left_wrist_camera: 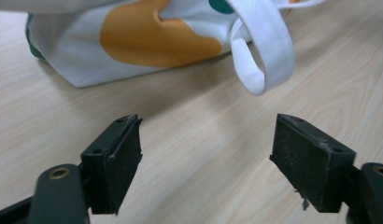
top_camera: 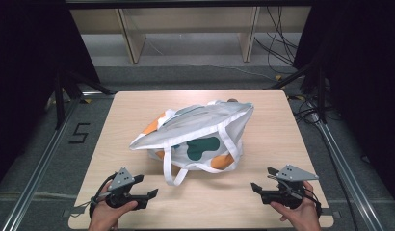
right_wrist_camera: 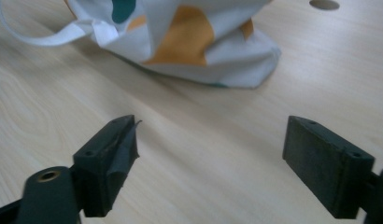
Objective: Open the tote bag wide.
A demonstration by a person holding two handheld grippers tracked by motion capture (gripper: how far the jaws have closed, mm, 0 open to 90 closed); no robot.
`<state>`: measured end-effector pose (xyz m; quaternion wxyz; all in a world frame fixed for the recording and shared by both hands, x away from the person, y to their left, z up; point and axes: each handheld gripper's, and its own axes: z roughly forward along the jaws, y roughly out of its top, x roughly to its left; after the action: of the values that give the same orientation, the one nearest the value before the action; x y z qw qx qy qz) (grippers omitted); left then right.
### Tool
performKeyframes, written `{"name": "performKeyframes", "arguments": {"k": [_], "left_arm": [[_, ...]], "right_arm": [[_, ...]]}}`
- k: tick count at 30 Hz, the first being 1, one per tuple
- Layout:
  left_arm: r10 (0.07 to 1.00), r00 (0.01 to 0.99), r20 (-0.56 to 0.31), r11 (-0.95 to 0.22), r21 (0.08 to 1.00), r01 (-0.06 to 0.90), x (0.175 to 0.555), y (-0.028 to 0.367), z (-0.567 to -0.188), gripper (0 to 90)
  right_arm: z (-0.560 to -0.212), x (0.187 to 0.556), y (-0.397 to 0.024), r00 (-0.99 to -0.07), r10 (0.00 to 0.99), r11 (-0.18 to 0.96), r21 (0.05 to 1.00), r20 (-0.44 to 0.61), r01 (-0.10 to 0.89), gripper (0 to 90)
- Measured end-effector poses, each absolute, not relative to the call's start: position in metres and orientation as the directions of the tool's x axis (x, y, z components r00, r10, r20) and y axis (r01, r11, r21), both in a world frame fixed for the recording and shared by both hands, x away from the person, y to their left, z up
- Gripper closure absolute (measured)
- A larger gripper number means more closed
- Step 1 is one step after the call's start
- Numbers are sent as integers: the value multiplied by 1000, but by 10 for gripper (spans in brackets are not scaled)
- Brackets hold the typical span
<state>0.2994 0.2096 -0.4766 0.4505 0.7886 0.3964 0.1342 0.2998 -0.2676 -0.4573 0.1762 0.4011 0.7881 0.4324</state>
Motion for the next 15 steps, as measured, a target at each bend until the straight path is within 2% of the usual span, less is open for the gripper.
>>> {"name": "performKeyframes", "arguments": {"k": [1,2,6,10,11,12,13,14,15], "left_arm": [[746,650,-146,-280,817,504,299,210,-477,284],[747,652,-133,-293,814,502,300,210,-474,303],[732,672,-108,-318,819,478,307,208,-463,397],[714,695,-77,-337,833,439,313,204,-452,563],[714,695,-77,-337,833,439,313,204,-452,602],[709,702,-65,-346,835,427,314,203,-449,602],[692,721,-34,-364,846,390,319,201,-442,721],[692,721,-34,-364,846,390,319,201,-442,760],[681,731,-40,-356,855,378,323,197,-435,794]], "right_arm": [[-457,300,-268,-616,785,304,823,69,480,235],[-450,306,-266,-642,766,323,840,39,435,273],[-433,315,-258,-663,748,328,851,32,410,370],[-418,328,-247,-697,717,344,871,-3,350,483],[-418,328,-247,-697,717,344,871,-3,350,483],[-414,330,-244,-703,711,342,869,9,357,525],[-406,335,-239,-724,689,356,875,-9,328,598],[-406,335,-239,-724,689,356,875,-9,328,598],[-396,341,-232,-752,659,385,874,-34,298,675]]}}
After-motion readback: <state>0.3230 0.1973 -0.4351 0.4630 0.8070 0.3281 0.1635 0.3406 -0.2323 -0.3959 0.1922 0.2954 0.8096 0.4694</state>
